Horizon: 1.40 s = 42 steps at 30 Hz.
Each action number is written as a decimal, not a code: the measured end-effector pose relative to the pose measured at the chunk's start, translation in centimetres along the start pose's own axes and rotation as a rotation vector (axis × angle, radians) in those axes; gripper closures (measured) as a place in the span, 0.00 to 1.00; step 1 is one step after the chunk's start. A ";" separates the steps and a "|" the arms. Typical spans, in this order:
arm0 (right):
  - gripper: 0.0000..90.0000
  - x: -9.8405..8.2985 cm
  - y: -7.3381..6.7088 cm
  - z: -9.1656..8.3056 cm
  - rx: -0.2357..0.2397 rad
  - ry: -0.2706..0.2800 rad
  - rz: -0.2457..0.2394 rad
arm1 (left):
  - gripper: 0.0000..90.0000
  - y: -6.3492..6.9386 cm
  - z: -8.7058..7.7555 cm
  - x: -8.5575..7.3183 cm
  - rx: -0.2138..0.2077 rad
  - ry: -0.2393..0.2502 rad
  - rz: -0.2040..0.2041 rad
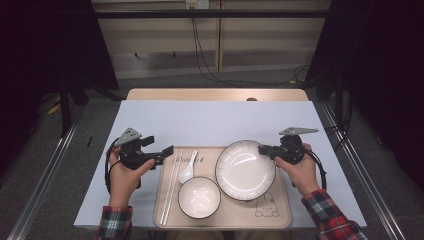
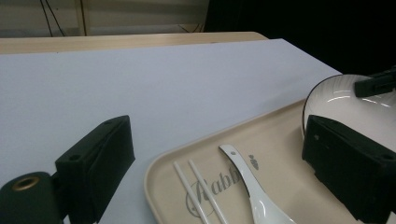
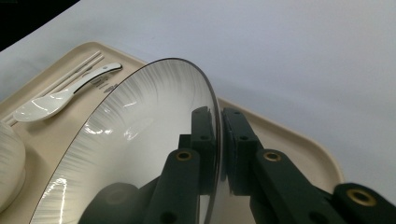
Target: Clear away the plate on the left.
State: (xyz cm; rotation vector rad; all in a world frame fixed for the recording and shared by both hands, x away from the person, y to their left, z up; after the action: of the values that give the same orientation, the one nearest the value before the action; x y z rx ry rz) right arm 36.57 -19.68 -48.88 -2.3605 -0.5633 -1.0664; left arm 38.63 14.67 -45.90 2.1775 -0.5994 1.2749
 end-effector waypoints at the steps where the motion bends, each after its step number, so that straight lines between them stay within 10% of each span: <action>1: 0.93 -0.1 0.0 0.0 0.001 -0.003 0.005 | 0.10 0.0 0.0 0.0 0.005 0.001 0.001; 20: 0.93 -1.8 2.0 -0.2 -0.045 -0.012 0.050 | 0.10 -0.1 0.4 -0.4 0.007 -0.018 0.005; 42: 0.27 -0.2 2.2 -3.9 -0.047 0.161 -0.004 | 0.10 -0.3 0.0 -0.3 0.016 -0.009 -0.007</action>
State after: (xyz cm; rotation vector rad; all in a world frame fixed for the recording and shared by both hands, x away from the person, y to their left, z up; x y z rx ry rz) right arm 35.42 -23.71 -47.30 -2.2871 -0.4885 -1.2702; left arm 38.71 14.91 -46.23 2.1973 -0.5869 1.2707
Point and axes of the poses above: each handheld gripper's, and its own axes: z roughly forward along the jaws, x roughly out of its top, y roughly to its right, the point moved 9 cm from there along z, roughly forward along the jaws, and after that the axes turned 2 degrees about x, right-handed, at the moved point
